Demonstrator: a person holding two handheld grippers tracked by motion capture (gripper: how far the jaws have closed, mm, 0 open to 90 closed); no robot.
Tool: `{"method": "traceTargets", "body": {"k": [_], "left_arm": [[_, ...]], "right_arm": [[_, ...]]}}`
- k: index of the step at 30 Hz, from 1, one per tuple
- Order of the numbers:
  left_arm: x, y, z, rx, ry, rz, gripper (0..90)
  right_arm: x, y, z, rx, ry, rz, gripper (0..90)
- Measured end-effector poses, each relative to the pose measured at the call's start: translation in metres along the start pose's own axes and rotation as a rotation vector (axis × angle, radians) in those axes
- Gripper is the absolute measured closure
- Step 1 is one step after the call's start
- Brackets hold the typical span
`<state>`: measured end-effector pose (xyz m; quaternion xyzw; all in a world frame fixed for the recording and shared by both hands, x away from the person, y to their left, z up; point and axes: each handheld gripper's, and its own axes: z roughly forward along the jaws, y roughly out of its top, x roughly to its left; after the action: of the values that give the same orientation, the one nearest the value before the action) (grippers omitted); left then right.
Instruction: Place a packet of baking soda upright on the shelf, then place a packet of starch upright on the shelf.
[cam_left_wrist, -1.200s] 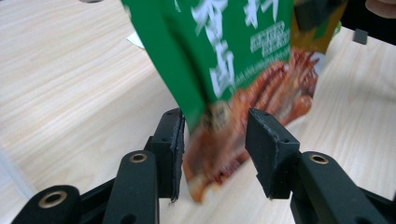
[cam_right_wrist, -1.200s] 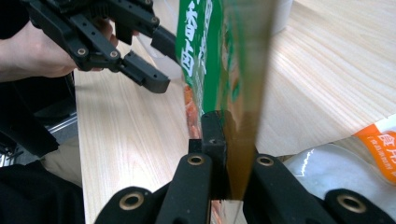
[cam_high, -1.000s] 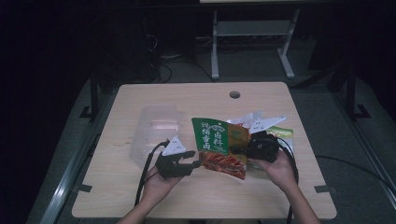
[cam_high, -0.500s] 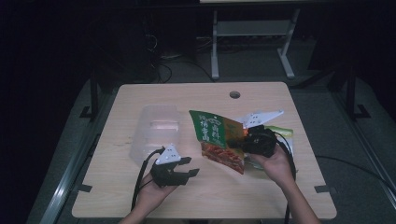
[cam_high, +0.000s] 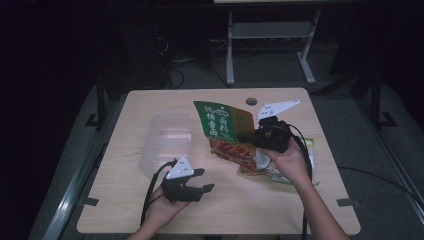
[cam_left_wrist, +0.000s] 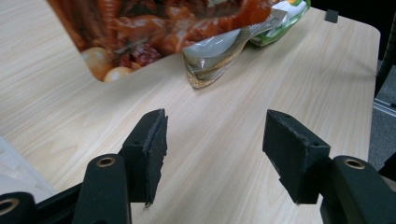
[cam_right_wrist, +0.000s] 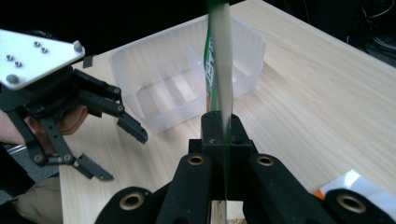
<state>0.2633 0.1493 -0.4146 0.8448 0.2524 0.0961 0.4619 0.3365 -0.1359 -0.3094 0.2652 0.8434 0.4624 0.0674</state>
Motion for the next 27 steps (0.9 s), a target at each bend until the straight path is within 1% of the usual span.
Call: {"method": "traceTargets", "body": {"k": [4,8,11,15,18,19,22,25,27], "left_arm": [[-0.002,0.001,0.000,-0.002,-0.005,0.004,38.9],[-0.001,0.001,-0.001,0.000,-0.007,0.029,38.5],[-0.001,0.001,-0.001,-0.002,-0.005,0.026,38.3],[-0.002,0.000,-0.002,0.001,-0.004,0.023,38.2],[-0.001,0.000,-0.002,0.004,-0.002,0.028,38.0],[-0.002,-0.001,-0.002,0.006,-0.003,0.021,37.8],[-0.002,-0.001,-0.001,0.016,-0.005,0.024,37.5],[-0.004,-0.001,-0.001,0.012,-0.005,0.029,37.4],[-0.004,-0.002,-0.001,0.012,-0.006,0.028,37.4]], "right_arm": [[0.001,0.007,0.004,0.000,0.002,-0.009,89.8],[0.001,0.015,0.006,0.007,0.004,-0.012,89.8],[0.002,0.019,0.007,0.001,0.006,-0.011,89.8],[0.001,0.025,0.011,0.007,0.003,-0.013,89.8],[0.000,0.030,0.014,0.012,0.004,-0.022,89.8],[-0.001,0.032,0.015,0.013,0.003,-0.027,89.8],[-0.002,0.039,0.020,0.007,0.011,-0.029,89.8],[-0.002,0.047,0.028,0.007,0.011,-0.041,89.8],[-0.001,0.052,0.034,0.001,0.014,-0.026,89.8]]}}
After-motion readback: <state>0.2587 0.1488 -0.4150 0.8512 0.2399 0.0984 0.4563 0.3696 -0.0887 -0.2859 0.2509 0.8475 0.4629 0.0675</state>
